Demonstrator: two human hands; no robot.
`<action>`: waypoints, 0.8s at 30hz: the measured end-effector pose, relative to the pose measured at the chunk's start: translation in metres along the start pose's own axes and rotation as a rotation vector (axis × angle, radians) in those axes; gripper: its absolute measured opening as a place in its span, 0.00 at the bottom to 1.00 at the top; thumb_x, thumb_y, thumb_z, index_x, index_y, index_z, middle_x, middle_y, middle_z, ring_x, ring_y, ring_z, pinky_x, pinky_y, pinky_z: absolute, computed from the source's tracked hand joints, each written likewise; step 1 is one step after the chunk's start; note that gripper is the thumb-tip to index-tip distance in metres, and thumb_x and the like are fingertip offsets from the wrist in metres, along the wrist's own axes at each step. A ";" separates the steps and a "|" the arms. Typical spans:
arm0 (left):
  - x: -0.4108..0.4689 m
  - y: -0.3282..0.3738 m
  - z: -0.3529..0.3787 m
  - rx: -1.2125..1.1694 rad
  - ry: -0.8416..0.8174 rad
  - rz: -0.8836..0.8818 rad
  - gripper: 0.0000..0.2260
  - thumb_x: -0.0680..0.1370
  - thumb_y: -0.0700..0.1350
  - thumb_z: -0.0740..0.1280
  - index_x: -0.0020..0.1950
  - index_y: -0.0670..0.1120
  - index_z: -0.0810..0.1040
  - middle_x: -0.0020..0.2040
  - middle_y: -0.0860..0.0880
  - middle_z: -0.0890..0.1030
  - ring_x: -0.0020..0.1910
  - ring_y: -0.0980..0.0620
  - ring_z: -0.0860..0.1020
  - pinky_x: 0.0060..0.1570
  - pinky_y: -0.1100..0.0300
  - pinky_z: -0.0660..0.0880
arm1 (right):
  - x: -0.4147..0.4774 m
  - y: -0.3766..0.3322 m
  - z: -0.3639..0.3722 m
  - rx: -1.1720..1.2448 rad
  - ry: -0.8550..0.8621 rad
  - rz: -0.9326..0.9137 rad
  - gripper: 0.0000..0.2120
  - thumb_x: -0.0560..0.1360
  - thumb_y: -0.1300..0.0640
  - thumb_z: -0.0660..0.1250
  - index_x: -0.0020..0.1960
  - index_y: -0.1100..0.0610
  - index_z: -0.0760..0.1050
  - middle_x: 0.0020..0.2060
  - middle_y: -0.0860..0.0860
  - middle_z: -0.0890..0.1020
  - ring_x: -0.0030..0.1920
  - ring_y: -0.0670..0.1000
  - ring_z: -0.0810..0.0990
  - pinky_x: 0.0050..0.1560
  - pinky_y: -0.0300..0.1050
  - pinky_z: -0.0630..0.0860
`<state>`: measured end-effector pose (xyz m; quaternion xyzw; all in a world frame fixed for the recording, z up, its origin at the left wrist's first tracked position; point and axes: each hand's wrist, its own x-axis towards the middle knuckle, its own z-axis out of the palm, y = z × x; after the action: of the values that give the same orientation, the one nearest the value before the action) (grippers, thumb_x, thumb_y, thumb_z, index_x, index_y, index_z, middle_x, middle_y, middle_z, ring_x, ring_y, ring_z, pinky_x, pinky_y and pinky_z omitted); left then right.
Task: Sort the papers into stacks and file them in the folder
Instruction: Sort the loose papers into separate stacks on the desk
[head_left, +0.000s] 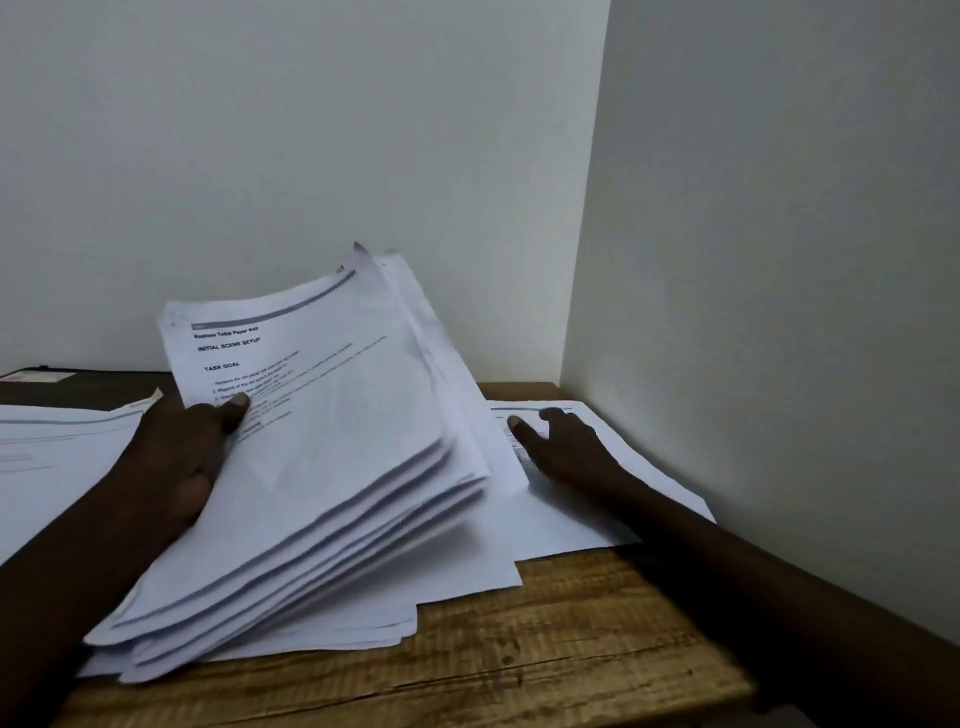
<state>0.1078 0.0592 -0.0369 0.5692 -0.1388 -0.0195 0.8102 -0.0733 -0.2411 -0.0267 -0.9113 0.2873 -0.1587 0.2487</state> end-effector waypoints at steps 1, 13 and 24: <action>-0.002 0.000 -0.001 -0.017 -0.017 -0.013 0.17 0.79 0.40 0.68 0.68 0.45 0.76 0.63 0.43 0.81 0.60 0.41 0.79 0.65 0.40 0.71 | -0.004 -0.009 -0.005 0.258 -0.057 -0.049 0.30 0.79 0.36 0.55 0.71 0.55 0.68 0.68 0.54 0.73 0.67 0.55 0.72 0.68 0.52 0.67; -0.013 0.010 0.018 -0.069 -0.141 0.011 0.18 0.81 0.38 0.62 0.71 0.44 0.74 0.65 0.46 0.80 0.64 0.46 0.78 0.64 0.49 0.75 | -0.024 -0.048 -0.009 0.739 -0.347 -0.181 0.15 0.79 0.67 0.61 0.35 0.56 0.71 0.21 0.42 0.75 0.27 0.43 0.71 0.28 0.35 0.67; -0.003 0.003 -0.001 -0.042 -0.064 -0.009 0.25 0.74 0.44 0.74 0.70 0.46 0.74 0.64 0.48 0.79 0.62 0.44 0.78 0.65 0.43 0.71 | 0.038 0.028 -0.077 0.111 0.086 0.005 0.09 0.76 0.53 0.69 0.47 0.59 0.81 0.43 0.56 0.81 0.46 0.55 0.78 0.37 0.42 0.68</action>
<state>0.1049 0.0612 -0.0349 0.5519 -0.1615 -0.0443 0.8170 -0.0896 -0.3121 0.0270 -0.8877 0.2908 -0.2126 0.2869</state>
